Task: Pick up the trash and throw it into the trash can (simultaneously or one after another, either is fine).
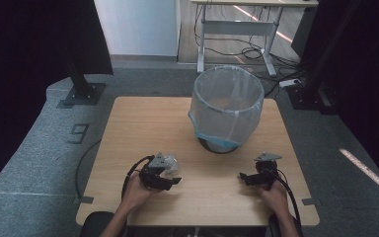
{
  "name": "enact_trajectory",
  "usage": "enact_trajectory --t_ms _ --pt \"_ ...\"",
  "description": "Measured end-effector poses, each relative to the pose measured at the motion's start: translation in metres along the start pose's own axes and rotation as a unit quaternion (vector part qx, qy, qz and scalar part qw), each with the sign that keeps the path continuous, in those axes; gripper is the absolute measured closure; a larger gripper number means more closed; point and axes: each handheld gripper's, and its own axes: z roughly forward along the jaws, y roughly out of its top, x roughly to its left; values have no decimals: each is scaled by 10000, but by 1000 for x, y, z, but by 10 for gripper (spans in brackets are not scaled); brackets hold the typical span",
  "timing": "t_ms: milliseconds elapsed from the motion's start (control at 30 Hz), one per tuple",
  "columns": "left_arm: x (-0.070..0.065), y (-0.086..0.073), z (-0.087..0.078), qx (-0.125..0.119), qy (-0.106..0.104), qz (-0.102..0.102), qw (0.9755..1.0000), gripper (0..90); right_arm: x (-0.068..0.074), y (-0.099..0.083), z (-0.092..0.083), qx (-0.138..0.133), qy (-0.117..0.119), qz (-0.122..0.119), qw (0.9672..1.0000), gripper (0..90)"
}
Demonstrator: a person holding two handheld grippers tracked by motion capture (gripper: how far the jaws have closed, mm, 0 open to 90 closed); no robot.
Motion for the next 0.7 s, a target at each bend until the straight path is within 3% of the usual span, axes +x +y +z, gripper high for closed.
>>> enact_trajectory --t_ms 333,700 --pt "7 15 -8 23 54 -6 10000 337 0 0 0 0 -8 7 10000 0" --pt "15 41 -18 -7 130 105 9999 337 1 0 0 2 -15 11 10000 0"
